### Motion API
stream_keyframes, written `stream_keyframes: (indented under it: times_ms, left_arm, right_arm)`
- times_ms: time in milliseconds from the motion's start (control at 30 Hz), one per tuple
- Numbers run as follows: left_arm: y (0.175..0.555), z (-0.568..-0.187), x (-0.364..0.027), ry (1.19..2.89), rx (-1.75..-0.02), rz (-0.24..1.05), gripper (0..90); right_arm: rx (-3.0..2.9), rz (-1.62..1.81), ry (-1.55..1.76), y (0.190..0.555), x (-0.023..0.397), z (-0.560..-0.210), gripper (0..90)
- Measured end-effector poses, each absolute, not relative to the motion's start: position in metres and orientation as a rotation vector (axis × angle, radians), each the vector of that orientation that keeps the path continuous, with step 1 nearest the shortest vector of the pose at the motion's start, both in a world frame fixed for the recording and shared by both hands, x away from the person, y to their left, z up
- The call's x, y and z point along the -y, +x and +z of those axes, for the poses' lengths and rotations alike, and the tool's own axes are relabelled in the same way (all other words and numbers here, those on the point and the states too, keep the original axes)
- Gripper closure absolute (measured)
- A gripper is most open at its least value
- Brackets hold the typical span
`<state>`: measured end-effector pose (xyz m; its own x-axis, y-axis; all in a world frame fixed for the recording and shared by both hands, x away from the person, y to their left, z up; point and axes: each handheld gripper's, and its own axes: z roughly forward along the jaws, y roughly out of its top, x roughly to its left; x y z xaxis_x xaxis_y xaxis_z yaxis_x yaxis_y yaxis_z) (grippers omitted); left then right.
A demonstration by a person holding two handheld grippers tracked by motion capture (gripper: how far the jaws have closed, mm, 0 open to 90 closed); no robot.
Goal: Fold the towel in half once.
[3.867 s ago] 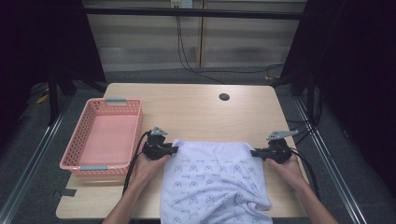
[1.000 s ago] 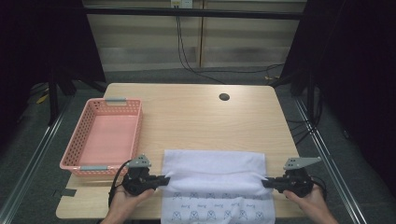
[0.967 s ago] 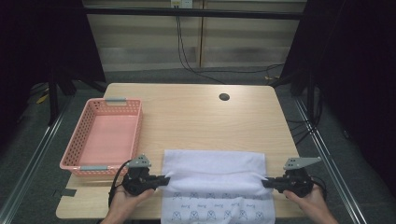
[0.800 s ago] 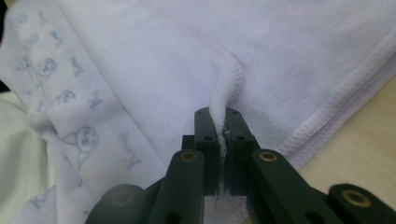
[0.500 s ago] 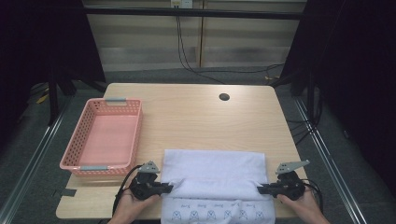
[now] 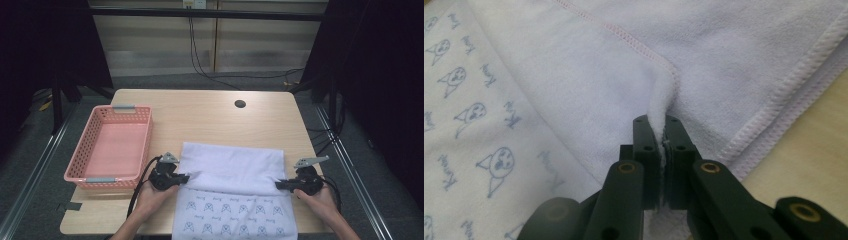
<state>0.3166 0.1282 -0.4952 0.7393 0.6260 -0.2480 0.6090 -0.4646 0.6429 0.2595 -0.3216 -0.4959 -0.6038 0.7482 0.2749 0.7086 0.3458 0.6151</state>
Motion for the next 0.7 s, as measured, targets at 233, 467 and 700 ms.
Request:
stream_keyframes:
  times_ms: [233,467,700]
  left_arm:
    - [0.349,-0.492,-0.114,2.246,-0.948,0.1,87.5]
    - [0.382,-0.493,-0.107,2.203,-1.017,0.111,87.4]
    - [0.415,-0.495,-0.106,2.181,-1.07,0.147,87.4]
  right_arm:
    - [-2.477,1.08,1.396,0.288,0.323,-0.496,87.6]
    - [-2.442,1.049,1.391,0.322,0.323,-0.497,87.6]
    - [-2.399,1.063,1.432,0.364,0.321,-0.5,87.6]
